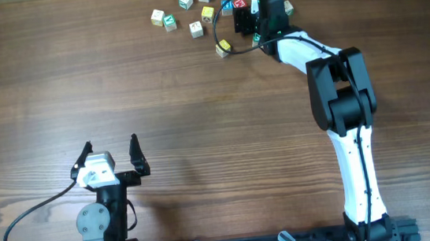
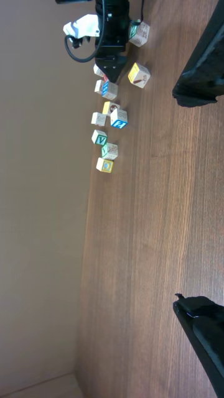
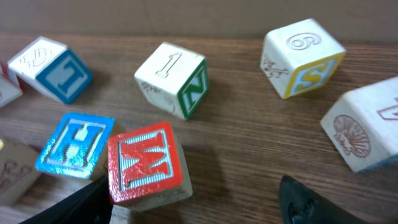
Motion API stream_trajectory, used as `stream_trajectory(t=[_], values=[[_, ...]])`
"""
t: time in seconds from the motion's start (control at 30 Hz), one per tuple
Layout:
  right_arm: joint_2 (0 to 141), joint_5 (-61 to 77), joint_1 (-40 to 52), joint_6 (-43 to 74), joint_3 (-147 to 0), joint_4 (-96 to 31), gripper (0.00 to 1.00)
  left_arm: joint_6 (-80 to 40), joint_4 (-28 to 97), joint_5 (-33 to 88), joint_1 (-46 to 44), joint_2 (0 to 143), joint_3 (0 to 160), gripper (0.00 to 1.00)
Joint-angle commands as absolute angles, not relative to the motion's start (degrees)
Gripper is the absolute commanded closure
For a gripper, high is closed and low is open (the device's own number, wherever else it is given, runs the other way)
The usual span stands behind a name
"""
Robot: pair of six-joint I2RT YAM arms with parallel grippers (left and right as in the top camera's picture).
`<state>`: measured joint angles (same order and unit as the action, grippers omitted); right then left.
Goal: Form a tower
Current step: 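Reach the right gripper into the block cluster and grasp the red M block, then carry the red M block right and lower it onto the table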
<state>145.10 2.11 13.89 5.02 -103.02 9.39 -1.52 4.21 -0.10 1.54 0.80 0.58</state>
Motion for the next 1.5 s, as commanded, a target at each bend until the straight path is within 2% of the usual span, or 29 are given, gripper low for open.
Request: stream_trajectory(t=[0.0,0.23,0.4,0.63,0.8,0.9,1.0,1.27,1.3,1.4,1.47], values=[[146.36,4.36,14.06,2.33,-108.79,7.03,0.17,-0.43,4.34,0.4,1.39,0.38,0.32,0.0],[146.82,6.76,14.59,-0.43,-111.42,5.21,0.18,-0.43,4.34,0.4,1.39,0.38,0.32,0.0],[147.28,8.05,14.35,-5.98,-111.42,2.92,0.31,-0.43,4.34,0.4,1.39,0.38,0.32,0.0],[149.42,11.79,14.17,-12.01,-111.42,1.91,0.33,-0.43,4.34,0.4,1.39,0.38,0.34,0.0],[149.47,11.7,14.17,-12.71,-111.42,3.79,0.67,-0.43,4.32,0.4,1.39,0.38,0.32,0.0],[147.81,11.7,14.15,-11.77,-111.48,3.49,0.76,-0.43,4.34,0.4,1.39,0.38,0.32,0.0],[141.51,11.7,14.13,-10.31,-111.48,0.99,0.77,-0.43,4.34,0.4,1.39,0.38,0.34,0.0],[108.68,0.64,13.91,-6.87,-111.48,-33.58,0.76,-0.43,4.34,0.4,1.39,0.38,0.34,0.0],[102.24,-0.03,13.89,-5.41,-111.48,-38.72,0.74,-0.43,4.32,0.4,1.39,0.38,0.34,0.0],[86.13,-1.72,13.89,0.99,-111.48,-53.89,0.74,-0.43,4.34,0.4,1.39,0.38,0.34,0.0],[80.16,-1.91,13.89,2.85,-111.44,-63.11,0.74,-0.43,4.34,0.4,1.39,0.38,0.32,0.0]])
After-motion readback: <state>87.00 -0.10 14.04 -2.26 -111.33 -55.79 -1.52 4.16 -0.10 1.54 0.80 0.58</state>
